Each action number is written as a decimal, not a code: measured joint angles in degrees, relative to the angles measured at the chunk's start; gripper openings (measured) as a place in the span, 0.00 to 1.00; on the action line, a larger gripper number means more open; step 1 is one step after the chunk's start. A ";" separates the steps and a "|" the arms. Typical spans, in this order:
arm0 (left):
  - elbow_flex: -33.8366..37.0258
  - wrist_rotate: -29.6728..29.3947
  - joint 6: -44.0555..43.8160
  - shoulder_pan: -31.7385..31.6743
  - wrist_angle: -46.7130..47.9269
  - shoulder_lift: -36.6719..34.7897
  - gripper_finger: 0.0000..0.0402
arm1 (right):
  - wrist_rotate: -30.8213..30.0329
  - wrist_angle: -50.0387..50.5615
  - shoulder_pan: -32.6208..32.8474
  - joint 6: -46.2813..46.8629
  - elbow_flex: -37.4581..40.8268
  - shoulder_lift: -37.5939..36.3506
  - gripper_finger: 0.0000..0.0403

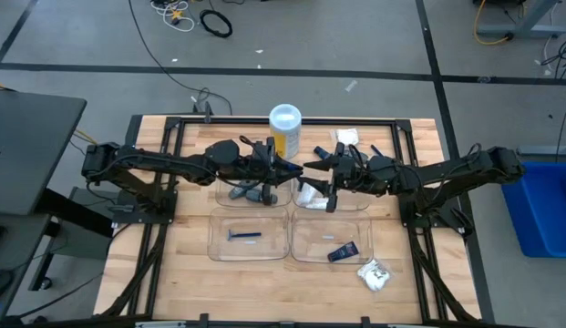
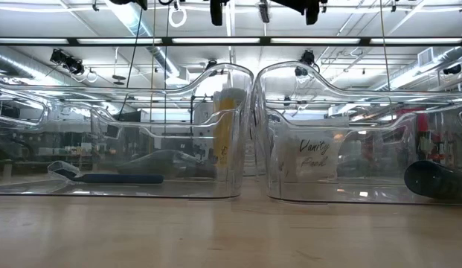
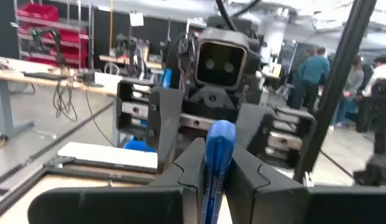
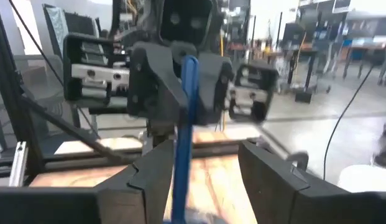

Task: Pick & Place Travel size toiletries
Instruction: Put the bottom blue shaver into the bottom left transparent bin

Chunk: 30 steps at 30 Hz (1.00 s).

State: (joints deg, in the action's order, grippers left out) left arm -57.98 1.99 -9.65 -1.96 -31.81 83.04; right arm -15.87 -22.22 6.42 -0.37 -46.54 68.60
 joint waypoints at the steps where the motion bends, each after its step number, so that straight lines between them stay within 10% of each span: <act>1: 0.02 0.21 0.06 0.00 0.46 -0.29 0.11 | 0.24 1.17 0.02 0.63 0.00 -0.44 0.46; 30: 0.00 9.76 0.38 0.11 23.34 -4.04 0.09 | 12.08 9.58 0.11 2.04 0.00 -2.71 0.05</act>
State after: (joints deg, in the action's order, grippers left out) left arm -57.98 11.74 -9.27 -1.85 -8.47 79.00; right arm -3.79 -12.64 6.52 1.67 -46.54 65.89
